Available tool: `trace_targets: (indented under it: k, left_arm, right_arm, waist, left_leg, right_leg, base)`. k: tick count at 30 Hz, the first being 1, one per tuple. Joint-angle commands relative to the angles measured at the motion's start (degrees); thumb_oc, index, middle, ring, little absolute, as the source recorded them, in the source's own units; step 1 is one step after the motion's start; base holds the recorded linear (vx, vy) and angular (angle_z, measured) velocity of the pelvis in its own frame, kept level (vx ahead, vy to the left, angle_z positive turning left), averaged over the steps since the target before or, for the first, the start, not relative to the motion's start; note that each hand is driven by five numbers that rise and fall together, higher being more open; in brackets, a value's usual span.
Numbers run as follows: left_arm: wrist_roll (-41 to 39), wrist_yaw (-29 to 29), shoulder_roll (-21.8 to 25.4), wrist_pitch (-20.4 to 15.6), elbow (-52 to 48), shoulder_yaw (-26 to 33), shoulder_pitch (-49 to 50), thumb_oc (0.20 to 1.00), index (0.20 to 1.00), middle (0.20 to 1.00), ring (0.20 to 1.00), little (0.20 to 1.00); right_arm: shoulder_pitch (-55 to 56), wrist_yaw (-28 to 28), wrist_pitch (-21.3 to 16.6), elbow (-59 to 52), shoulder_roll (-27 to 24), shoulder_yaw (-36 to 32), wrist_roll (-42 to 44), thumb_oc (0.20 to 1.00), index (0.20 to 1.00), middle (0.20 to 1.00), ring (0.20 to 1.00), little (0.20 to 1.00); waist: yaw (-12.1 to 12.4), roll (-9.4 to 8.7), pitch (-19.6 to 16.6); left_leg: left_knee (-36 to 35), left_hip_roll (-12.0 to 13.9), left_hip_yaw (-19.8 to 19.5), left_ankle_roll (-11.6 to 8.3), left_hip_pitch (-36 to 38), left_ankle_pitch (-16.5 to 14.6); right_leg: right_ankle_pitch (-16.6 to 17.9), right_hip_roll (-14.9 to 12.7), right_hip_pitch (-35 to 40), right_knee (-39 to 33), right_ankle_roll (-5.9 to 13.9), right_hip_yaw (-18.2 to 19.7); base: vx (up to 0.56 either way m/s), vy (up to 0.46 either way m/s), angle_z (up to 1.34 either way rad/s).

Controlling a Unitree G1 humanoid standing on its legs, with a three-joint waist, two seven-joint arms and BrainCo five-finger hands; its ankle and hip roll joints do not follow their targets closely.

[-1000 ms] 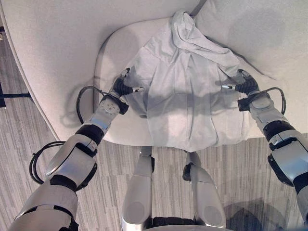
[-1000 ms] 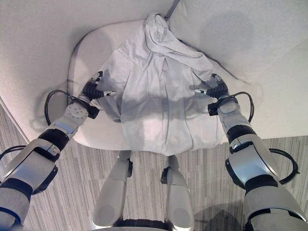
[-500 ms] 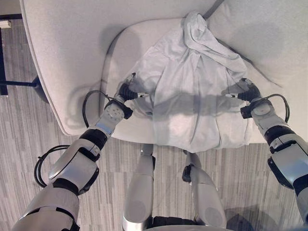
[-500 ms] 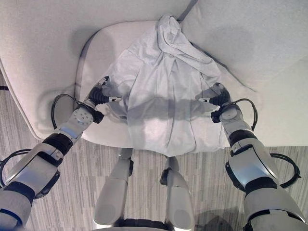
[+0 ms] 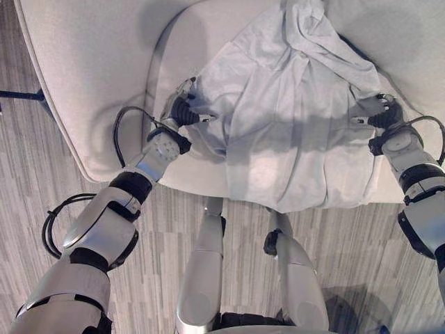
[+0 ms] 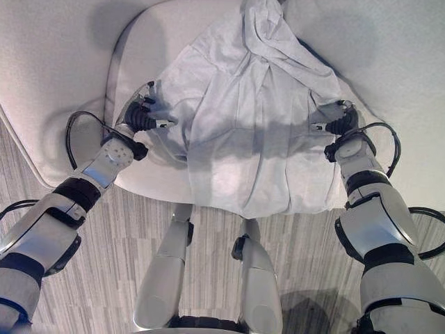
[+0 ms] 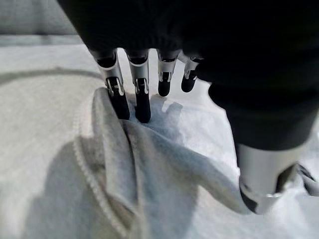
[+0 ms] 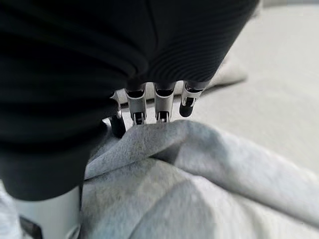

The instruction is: Hang the clothes on the sofa on the clothes rack.

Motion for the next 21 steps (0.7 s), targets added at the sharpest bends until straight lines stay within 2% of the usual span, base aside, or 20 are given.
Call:
trace_targets:
  k: [1, 11, 15, 20, 21]
  left_arm:
    - [6.2, 1.4, -3.2, -0.3, -0.4, -2.4, -1.8, 1.0, 1.0, 1.0, 1.0, 1.0]
    - [7.5, 3.9, -5.0, 0.3, -1.6, -1.0, 1.7, 1.0, 1.0, 1.0, 1.0, 1.0]
    - [6.2, 5.0, -6.9, 0.9, -1.2, 0.5, 4.5, 1.0, 1.0, 1.0, 1.0, 1.0]
    - [4.8, 5.6, -7.5, 0.7, -1.1, 1.3, 5.0, 1.0, 1.0, 1.0, 1.0, 1.0]
    - [3.9, 6.3, -8.1, 0.9, 0.1, 1.6, 4.8, 1.0, 1.0, 1.0, 1.0, 1.0]
  right_arm:
    - [2.6, 0.9, 0.4, -1.1, 2.3, 4.0, -3.4, 1.0, 1.0, 1.0, 1.0, 1.0]
    - [4.5, -0.5, 0.2, -3.3, 7.1, 3.9, -3.2, 1.0, 1.0, 1.0, 1.0, 1.0]
    - [8.1, -0.9, 0.2, -4.7, 12.4, 1.8, -1.1, 1.0, 1.0, 1.0, 1.0, 1.0]
    - [9.0, -0.9, 0.0, -5.9, 14.3, 1.0, 0.7, 1.0, 1.0, 1.0, 1.0, 1.0]
    - [9.1, -1.3, 0.0, -6.3, 16.0, 1.0, 1.4, 1.0, 1.0, 1.0, 1.0, 1.0]
  waist:
    - [-0.1, -0.15, -0.9]
    - [-0.4, 0.18, -0.9]
    - [-0.6, 0.42, -0.9]
    - [-0.6, 0.41, -0.9]
    - [-0.6, 0.19, -0.9]
  left_leg:
    - [3.3, 2.8, -2.5, -2.0, 0.6, -8.5]
    - [5.3, 2.3, -2.6, -1.4, -0.1, -9.8]
    - [5.2, 2.1, -2.2, -1.49, 0.9, -10.0]
    - [5.1, 2.0, -2.0, -1.66, 0.5, -9.8]
    - [5.0, 2.1, -2.2, -1.88, -0.5, -9.4]
  right_leg:
    - [-0.1, -5.6, -2.9, 1.6, 4.8, 4.3]
    - [-0.8, -5.8, -3.7, 2.8, 4.22, 5.3]
    - [-1.0, -6.0, -3.0, 2.8, 4.19, 5.2]
    - [-0.9, -6.2, -3.4, 2.9, 4.18, 4.9]
    - [-0.8, -6.2, -4.1, 3.1, 4.23, 4.5]
  base:
    - [0.0, 0.0, 0.0]
    - [0.0, 0.017, -0.01]
    - [-0.01, 0.032, -0.01]
    - [-0.01, 0.009, -0.05]
    - [-0.02, -0.004, -0.08]
